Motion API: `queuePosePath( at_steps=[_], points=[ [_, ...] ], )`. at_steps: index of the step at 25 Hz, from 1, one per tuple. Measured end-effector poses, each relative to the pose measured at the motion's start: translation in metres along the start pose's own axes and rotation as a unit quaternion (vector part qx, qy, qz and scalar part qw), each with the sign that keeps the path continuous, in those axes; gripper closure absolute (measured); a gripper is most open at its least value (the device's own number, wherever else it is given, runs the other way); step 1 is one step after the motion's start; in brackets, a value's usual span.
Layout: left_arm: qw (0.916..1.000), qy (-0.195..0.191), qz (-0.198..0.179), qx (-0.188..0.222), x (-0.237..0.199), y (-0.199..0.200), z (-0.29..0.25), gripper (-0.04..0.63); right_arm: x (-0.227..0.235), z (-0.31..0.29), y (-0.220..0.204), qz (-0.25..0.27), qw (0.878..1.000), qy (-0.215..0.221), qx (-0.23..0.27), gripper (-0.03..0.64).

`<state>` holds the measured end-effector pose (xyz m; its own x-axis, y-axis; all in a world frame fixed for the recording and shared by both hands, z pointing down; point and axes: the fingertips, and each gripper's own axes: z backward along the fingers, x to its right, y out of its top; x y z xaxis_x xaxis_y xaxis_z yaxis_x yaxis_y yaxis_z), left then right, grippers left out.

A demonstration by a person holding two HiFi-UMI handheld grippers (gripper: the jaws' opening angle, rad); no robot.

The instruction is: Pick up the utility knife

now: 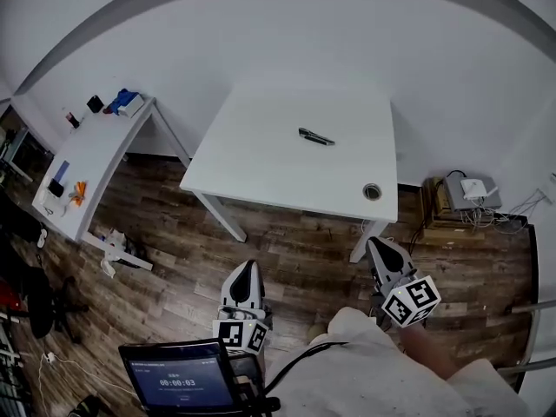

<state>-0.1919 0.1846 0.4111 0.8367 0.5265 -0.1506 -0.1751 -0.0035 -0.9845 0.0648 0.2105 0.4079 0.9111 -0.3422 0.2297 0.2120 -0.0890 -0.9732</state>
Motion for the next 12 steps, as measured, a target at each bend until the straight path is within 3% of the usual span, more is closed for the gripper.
queuePosePath(
  at_steps=[12],
  points=[
    [0.9995, 0.027, 0.004, -0.016, -0.014, -0.018, -0.035, 0.588, 0.033, -0.042, -0.014, -0.022, 0.999, 0.016, -0.020, 0.609]
  ],
)
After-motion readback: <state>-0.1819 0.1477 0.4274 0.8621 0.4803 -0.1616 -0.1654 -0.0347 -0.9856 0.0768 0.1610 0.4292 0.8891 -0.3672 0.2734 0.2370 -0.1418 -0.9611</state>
